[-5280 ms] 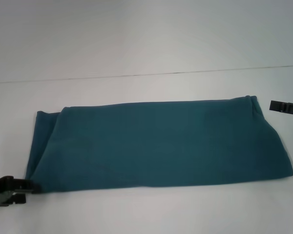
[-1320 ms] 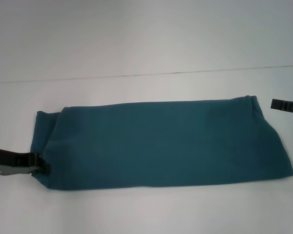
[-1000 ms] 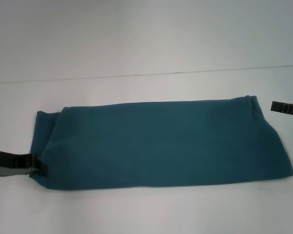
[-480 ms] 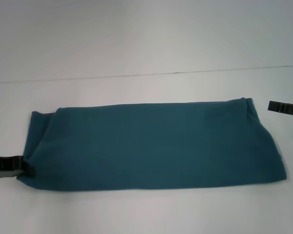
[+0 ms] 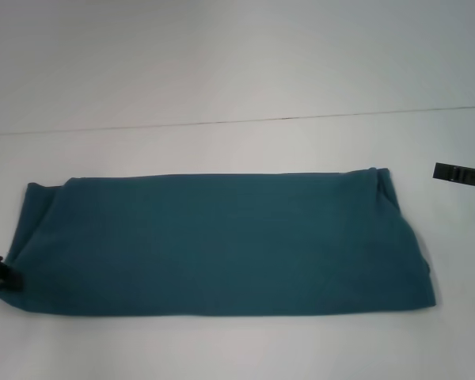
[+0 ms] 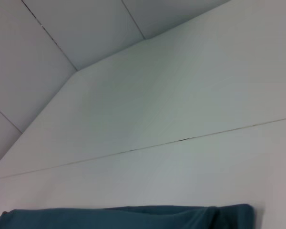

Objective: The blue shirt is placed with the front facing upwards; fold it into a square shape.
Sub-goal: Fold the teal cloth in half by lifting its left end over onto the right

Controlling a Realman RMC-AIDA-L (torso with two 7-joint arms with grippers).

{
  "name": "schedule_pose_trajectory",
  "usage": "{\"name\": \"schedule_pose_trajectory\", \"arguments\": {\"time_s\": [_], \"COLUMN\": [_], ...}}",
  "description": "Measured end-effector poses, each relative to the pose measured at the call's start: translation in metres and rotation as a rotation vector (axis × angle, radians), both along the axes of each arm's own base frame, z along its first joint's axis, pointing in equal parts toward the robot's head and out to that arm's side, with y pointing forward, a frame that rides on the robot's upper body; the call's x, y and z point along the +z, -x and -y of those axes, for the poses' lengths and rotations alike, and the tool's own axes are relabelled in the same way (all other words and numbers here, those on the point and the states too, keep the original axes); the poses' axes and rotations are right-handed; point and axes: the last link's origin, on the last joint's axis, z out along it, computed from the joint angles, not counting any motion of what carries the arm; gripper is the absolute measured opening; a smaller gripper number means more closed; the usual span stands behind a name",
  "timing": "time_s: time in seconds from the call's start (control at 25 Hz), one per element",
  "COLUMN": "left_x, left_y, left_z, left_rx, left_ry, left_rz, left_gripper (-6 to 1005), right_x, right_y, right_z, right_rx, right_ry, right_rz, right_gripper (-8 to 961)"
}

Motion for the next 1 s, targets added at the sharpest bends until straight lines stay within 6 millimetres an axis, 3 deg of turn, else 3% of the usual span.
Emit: {"name": "schedule_pose_trajectory", "arguments": {"time_s": [0.2, 0.64, 0.88, 1.0], "left_x": [0.013, 0.021, 0.01, -0.007], "left_y": [0.007, 0.007, -0.025, -0.07], "left_z": [0.005, 0.008, 0.001, -0.009], "left_rx": [0.007, 0.012, -0.101, -0.248], "left_ry": [-0.023, -0.01, 0.005, 0.032], "left_rz": [0.001, 0.005, 0.161, 0.316], "left_gripper": [20, 30, 36, 39], "right_x": [0.0, 0.0, 0.001, 0.001], "right_y": [0.0, 0.0, -0.001, -0.002], "right_z": [0.0, 0.0, 0.001, 0.001], "right_rx": [0.001, 0.001, -0.003, 0.002], "right_ry": [0.0, -0.002, -0.002, -0.002], "right_rz": [0.0, -0.001, 0.001, 0.006], "right_gripper": [916, 915, 915, 916]}}
